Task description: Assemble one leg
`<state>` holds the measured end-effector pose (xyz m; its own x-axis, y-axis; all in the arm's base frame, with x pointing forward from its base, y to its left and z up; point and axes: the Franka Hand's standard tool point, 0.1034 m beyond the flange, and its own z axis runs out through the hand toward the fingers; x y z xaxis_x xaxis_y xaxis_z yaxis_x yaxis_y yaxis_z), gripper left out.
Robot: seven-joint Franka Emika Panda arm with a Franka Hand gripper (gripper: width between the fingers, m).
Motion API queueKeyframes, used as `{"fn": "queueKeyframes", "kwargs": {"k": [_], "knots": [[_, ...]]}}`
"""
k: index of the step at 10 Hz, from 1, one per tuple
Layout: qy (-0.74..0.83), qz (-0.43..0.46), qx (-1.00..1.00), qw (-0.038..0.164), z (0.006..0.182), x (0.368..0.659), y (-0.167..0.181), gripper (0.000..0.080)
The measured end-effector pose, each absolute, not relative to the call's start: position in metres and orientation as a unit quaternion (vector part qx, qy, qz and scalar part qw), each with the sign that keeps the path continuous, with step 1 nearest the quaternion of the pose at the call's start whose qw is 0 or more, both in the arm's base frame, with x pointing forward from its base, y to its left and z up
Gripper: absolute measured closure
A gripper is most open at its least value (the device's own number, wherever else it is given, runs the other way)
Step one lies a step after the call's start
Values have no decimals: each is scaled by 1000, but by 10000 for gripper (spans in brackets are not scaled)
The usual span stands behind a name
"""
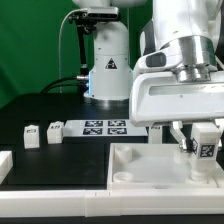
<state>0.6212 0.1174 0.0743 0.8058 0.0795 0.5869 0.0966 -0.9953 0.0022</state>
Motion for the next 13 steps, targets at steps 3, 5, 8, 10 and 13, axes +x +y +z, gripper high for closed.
{"fn": "queueKeyframes", "kwargs": {"k": [3,5,8,10,13], "knots": [[-47,-311,-949,13,73,618,116,511],[-47,-310,-950,13,73,617,117,511],[-49,-301,-952,13,69,614,118,511],[-50,-287,-956,11,60,608,117,511],[-51,-285,-957,10,56,606,117,511]]}}
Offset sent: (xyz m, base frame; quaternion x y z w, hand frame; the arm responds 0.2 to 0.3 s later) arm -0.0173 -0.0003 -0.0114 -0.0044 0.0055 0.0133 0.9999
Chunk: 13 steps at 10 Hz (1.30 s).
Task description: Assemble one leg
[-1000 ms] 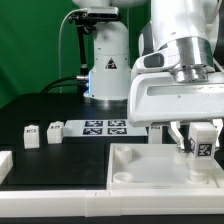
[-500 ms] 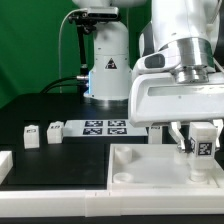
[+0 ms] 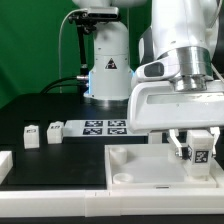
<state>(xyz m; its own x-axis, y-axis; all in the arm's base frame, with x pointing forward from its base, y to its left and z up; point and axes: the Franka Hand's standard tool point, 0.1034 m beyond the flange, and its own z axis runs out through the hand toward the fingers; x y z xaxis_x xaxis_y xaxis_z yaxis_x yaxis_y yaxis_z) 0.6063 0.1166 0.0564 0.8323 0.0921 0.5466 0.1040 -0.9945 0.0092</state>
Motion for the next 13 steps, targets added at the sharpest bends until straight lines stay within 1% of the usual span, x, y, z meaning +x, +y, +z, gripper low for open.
{"fn": "queueKeyframes", "kwargs": {"k": [4,5,6,7,8,9,13], "knots": [[-53,-282,-958,10,55,606,117,511],[-53,-281,-958,10,55,606,117,399],[-53,-281,-958,10,55,606,117,261],[-54,-281,-958,10,55,606,117,184],[-54,-281,-958,10,55,606,117,184],[-54,-281,-958,10,55,606,117,156],[-54,-281,-958,10,55,606,117,150]]}}
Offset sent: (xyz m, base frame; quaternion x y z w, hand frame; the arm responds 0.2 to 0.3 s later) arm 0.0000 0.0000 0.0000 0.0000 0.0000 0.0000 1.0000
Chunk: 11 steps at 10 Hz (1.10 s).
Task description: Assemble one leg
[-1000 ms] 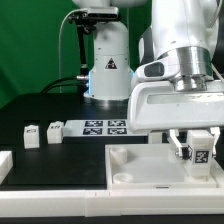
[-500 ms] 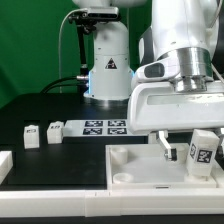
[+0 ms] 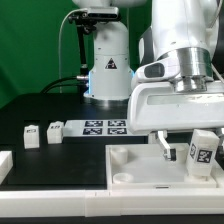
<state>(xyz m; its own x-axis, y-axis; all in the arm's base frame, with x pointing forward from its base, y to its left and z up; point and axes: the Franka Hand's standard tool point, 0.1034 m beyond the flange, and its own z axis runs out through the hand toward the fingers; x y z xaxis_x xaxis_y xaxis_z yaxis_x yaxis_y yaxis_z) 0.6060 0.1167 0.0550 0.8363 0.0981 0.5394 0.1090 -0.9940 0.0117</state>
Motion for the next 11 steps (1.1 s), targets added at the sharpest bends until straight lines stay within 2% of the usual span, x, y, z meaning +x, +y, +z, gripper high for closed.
{"fn": "queueKeyframes", "kwargs": {"k": [2,6,9,11], "knots": [[-53,-281,-958,10,55,606,117,150],[-46,-282,-958,11,69,607,116,150],[-46,-264,-963,13,68,607,118,150],[-45,-154,-987,22,63,602,123,150]]}}
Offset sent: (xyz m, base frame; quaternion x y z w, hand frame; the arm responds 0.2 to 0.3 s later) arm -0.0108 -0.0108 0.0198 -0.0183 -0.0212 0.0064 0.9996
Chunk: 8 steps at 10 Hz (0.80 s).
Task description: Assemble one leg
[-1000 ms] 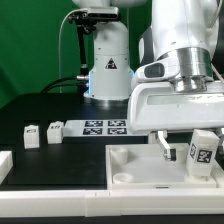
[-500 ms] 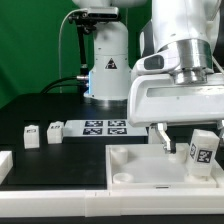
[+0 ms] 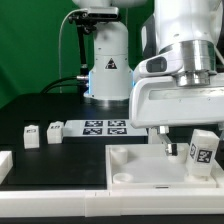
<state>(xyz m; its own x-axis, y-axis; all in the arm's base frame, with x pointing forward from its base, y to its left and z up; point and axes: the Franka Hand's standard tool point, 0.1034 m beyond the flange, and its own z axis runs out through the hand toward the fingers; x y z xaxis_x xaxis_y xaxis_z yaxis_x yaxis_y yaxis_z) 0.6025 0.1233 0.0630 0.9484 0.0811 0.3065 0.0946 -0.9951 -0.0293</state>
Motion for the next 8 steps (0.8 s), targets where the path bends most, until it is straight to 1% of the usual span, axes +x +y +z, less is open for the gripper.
{"fn": "queueKeyframes", "kwargs": {"k": [2,3,8], "knots": [[-39,-48,-998,24,65,608,122,150],[-34,-33,-999,24,68,615,122,150],[-29,-41,-998,23,70,619,115,150]]}}
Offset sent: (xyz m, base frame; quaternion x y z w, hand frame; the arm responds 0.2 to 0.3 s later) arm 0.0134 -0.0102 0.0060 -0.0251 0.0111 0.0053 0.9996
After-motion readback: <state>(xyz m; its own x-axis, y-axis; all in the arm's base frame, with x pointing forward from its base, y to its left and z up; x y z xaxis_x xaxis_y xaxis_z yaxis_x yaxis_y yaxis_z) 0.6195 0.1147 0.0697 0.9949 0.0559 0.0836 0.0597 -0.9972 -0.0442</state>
